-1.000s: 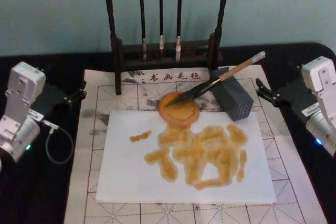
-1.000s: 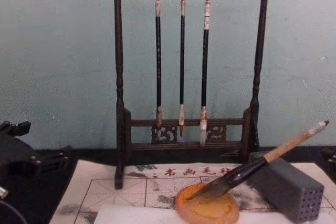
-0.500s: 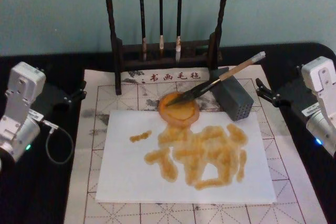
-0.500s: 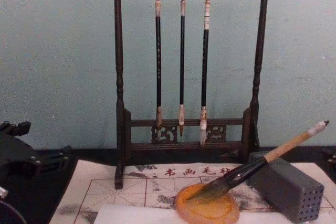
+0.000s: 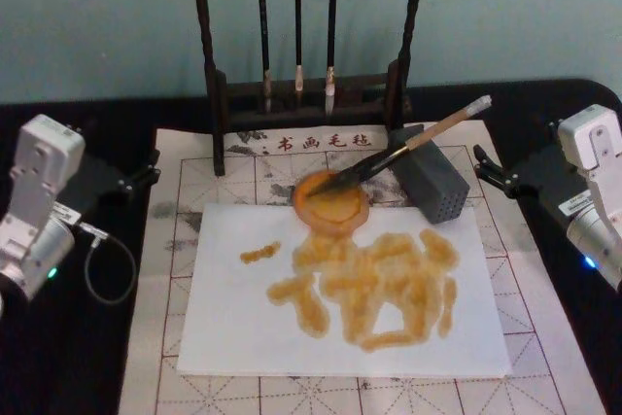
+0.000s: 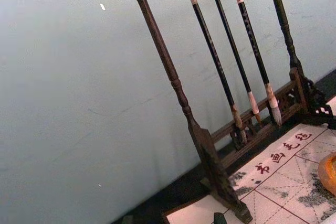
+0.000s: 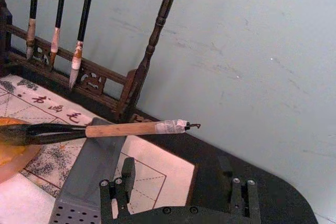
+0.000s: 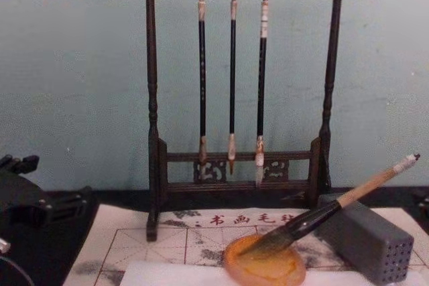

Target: Pick up the brush from the inkstone, write on the paper, then place the brush back to its original position.

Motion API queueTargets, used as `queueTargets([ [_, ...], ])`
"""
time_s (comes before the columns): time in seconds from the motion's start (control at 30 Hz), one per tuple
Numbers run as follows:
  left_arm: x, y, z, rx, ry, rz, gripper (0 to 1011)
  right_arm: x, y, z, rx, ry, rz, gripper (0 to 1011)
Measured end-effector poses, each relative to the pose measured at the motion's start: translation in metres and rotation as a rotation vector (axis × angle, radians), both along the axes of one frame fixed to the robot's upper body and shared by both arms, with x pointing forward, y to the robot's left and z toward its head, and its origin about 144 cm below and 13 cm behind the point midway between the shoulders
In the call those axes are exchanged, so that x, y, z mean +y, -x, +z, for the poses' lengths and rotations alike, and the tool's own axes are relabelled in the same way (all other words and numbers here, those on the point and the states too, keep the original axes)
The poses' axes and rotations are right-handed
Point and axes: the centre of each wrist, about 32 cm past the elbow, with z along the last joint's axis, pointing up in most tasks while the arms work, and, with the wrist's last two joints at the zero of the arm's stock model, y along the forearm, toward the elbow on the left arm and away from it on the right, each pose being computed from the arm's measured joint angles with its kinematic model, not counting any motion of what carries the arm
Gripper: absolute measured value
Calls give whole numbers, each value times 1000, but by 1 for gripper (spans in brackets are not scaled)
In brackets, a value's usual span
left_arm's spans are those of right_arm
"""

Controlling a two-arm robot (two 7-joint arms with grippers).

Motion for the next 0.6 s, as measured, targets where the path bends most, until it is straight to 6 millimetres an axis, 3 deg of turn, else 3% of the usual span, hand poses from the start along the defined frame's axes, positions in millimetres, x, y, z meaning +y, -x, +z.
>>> queueTargets([
  [0.6,0,0,0,0,0,0,1001,-1,0,0,5,-19,9,1002],
])
